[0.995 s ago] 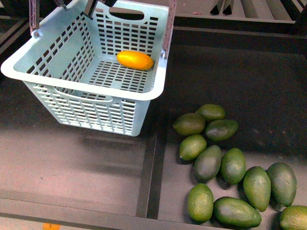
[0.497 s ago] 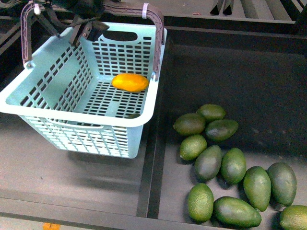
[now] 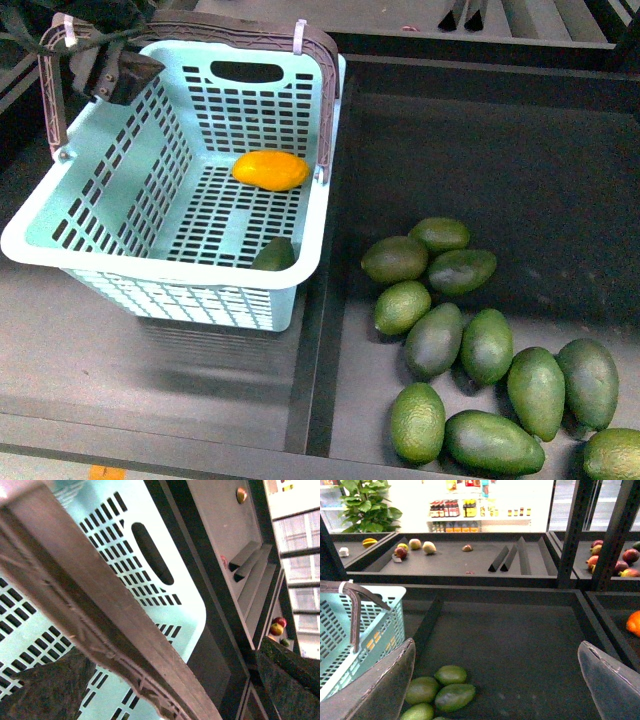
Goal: Pick mango and avocado into basket
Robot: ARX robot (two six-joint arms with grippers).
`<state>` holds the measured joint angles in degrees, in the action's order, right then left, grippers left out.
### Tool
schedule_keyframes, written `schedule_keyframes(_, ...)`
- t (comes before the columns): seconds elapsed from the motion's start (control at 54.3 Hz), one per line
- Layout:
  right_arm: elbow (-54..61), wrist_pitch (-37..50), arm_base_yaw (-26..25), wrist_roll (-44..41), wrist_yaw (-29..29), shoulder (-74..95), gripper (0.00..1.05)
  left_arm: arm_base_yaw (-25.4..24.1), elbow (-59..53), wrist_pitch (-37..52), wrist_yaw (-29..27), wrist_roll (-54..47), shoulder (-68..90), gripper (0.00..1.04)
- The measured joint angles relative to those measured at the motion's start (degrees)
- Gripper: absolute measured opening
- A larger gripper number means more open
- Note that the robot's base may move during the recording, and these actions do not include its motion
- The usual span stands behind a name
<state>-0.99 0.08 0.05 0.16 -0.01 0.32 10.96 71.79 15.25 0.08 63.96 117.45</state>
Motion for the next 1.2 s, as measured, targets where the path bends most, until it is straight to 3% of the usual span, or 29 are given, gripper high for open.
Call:
schedule_keyframes(0.221, 0.0, 0.0, 0.0, 0.0, 0.0, 0.0, 0.96, 0.4, -6.6, -5.9, -10.4, 2.8, -9.2, 0.96)
schedule_keyframes(0.424, 0.0, 0.0, 0.0, 0.0, 0.0, 0.0, 0.96, 0.7, -7.7, -3.3, -10.8, 1.1, -9.8, 0.94)
schedule_keyframes(0.534, 0.0, 0.0, 0.0, 0.0, 0.0, 0.0, 0.96, -0.1, -20.3, 27.3, -10.1, -23.9, -10.5, 0.74)
schedule_keyframes(0.608, 0.0, 0.0, 0.0, 0.0, 0.0, 0.0, 0.96, -1.0, -28.2, 39.8, -9.1, -38.8, -13.1, 0.62)
schedule_keyframes(0.626, 0.0, 0.0, 0.0, 0.0, 0.0, 0.0, 0.96, -3.7, -42.1, 51.2, -7.5, -59.6, -23.0, 0.25)
schedule_keyframes(0.755, 0.0, 0.0, 0.0, 0.0, 0.0, 0.0, 0.96, -4.8, -49.7, 52.0, -5.7, -62.1, -26.5, 0.02)
schedule_keyframes(1.198, 0.0, 0.0, 0.0, 0.0, 0.0, 0.0, 0.96, -10.7, -64.3, 45.4, -0.3, -63.1, -48.7, 0.02)
